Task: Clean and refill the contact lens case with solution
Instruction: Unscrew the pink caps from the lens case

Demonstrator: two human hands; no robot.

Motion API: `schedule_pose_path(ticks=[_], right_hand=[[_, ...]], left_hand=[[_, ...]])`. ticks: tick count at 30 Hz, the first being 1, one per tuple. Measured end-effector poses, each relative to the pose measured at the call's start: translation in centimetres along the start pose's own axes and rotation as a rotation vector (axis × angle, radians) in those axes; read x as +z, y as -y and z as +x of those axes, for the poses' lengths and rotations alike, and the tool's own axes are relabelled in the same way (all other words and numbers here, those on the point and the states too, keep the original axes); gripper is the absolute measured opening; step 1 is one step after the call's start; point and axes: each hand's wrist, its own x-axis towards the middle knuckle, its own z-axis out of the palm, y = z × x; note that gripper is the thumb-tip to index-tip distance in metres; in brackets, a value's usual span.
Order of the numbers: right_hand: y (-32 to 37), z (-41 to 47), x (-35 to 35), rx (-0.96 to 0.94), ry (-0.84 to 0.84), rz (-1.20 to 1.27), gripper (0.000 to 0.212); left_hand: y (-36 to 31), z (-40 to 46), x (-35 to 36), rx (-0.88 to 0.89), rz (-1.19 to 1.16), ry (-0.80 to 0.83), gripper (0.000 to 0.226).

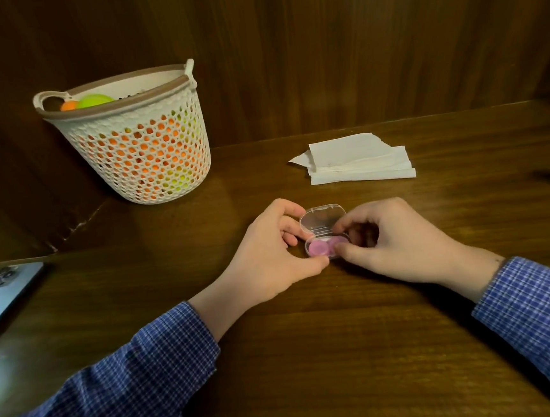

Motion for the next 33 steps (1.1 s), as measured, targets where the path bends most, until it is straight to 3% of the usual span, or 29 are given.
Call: schedule_pose_path(ticks=[9,33], right_hand=[[-0.08,0.16,-0.22,0.046,0.059,0.107,0.005],[0.6,0.02,-0.39,0.065,-0.011,0.166,0.013]], left_hand=[[0.28,0.1,0.04,0.029,0.009,-0.001,0.061],[0.17,-0.14,-0.04,0.069,0.014,-0.017,0.057]])
